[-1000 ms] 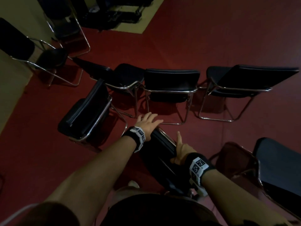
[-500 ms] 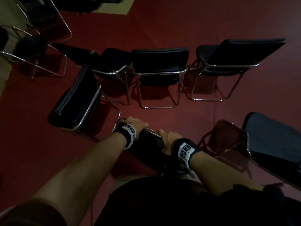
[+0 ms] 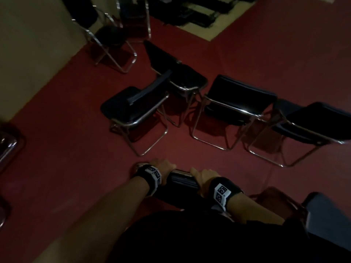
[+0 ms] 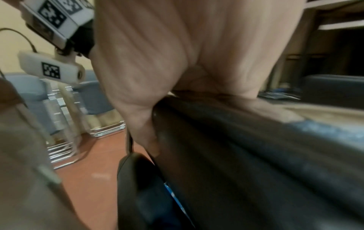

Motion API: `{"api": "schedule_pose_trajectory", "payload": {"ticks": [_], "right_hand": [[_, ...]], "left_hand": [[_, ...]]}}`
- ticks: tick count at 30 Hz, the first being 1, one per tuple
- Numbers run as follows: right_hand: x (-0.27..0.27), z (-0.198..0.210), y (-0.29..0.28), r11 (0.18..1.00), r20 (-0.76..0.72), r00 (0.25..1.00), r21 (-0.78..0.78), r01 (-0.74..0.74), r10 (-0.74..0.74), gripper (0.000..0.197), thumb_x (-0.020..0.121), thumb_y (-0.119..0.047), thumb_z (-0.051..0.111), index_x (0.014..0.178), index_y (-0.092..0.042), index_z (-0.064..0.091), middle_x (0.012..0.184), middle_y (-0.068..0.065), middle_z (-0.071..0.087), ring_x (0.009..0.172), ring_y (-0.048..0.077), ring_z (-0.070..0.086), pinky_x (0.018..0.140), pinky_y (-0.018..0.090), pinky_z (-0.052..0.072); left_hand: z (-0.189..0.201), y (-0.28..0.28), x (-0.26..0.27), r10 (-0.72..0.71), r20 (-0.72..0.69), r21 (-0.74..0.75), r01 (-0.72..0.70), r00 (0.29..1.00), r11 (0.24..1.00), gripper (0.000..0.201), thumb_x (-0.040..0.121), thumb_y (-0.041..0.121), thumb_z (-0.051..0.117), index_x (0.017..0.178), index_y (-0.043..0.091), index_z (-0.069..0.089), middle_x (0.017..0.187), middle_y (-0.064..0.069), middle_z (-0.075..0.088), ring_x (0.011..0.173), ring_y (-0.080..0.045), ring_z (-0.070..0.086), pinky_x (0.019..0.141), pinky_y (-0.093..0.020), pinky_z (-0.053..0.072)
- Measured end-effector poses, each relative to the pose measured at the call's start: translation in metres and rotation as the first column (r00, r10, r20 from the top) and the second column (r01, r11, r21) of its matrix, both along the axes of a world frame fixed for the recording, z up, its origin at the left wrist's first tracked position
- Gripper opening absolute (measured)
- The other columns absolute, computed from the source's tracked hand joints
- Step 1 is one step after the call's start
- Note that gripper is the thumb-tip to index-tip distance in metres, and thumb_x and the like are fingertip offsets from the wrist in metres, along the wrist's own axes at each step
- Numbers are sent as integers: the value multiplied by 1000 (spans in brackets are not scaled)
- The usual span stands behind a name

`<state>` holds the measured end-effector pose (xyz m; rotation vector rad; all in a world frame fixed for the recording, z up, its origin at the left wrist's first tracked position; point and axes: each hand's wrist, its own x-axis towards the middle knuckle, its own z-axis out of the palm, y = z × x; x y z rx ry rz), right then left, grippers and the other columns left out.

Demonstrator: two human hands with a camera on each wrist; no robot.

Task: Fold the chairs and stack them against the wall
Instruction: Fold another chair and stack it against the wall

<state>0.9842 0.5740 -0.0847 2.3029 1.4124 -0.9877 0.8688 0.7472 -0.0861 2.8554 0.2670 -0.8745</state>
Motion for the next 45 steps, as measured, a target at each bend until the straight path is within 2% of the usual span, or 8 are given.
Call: {"api": "schedule_pose_trajectory", "payload": {"ticks": [9, 13, 18, 23, 26, 30, 36, 45], "right_hand": [[-155, 21, 150, 931, 90, 930, 51, -361, 356, 54, 77, -32, 74, 123, -30, 46, 109, 5, 66, 97, 32, 65, 74, 36, 50], [-235, 22, 227, 863, 91, 863, 44, -503, 498, 58, 75, -32, 74, 126, -30, 45, 111, 5, 67, 98, 32, 66, 79, 36, 53], [-290, 19, 308, 773, 82, 775, 65, -631, 626, 76, 77, -32, 73, 142, -26, 34, 116, 13, 66, 103, 37, 65, 82, 40, 55], [-332, 3, 410, 660, 62, 661, 40, -750, 748, 59, 85, -33, 71, 135, -18, 43, 126, 7, 61, 112, 33, 62, 84, 38, 49], [-347, -13, 492, 577, 24, 579, 52, -815, 815, 45, 81, -33, 74, 119, -20, 55, 117, 7, 65, 105, 31, 65, 77, 35, 47], [-351, -12, 603, 435, 41, 438, 74, -898, 898, 57, 81, -32, 74, 132, -20, 52, 126, 7, 63, 113, 31, 62, 89, 37, 49], [-363, -7, 715, 293, 26, 293, 30, -956, 956, 63, 82, -33, 74, 139, -26, 48, 125, 9, 64, 112, 33, 63, 93, 38, 52], [-458, -17, 852, 231, 3, 231, -58, -971, 973, 55, 82, -33, 75, 129, -21, 50, 122, 12, 64, 110, 35, 64, 90, 40, 51]], "left_hand": [[1, 94, -215, 455, 112, -109, -444, 883, 889, 17, 81, 35, 71, 87, 31, 56, 90, 6, 64, 84, -22, 67, 70, -29, 49], [-1, 144, -309, 547, 107, -53, -545, 830, 837, 58, 83, 37, 71, 136, 28, 50, 137, -7, 54, 122, -34, 55, 103, -43, 46], [3, 199, -380, 671, 77, -60, -668, 738, 742, 70, 84, 34, 71, 147, 28, 39, 144, -10, 50, 127, -35, 51, 103, -46, 42], [6, 267, -419, 733, -27, -8, -733, 680, 680, 66, 81, 29, 73, 141, 31, 43, 124, -6, 63, 111, -33, 63, 82, -36, 50], [4, 321, -434, 816, -65, 25, -817, 574, 577, 65, 75, 33, 76, 134, 33, 49, 120, -4, 66, 107, -32, 66, 83, -37, 56], [4, 391, -437, 904, -30, -9, -905, 426, 426, 67, 68, 46, 80, 128, 26, 55, 115, -5, 68, 104, -31, 67, 87, -38, 56], [9, 471, -439, 955, -71, -35, -958, 288, 286, 68, 66, 38, 86, 126, 26, 57, 111, -5, 70, 99, -29, 69, 77, -31, 51], [4, 602, -528, 948, -147, -43, -960, 282, 278, 68, 64, 19, 85, 125, 27, 55, 116, -5, 68, 103, -30, 67, 87, -37, 55]]}}
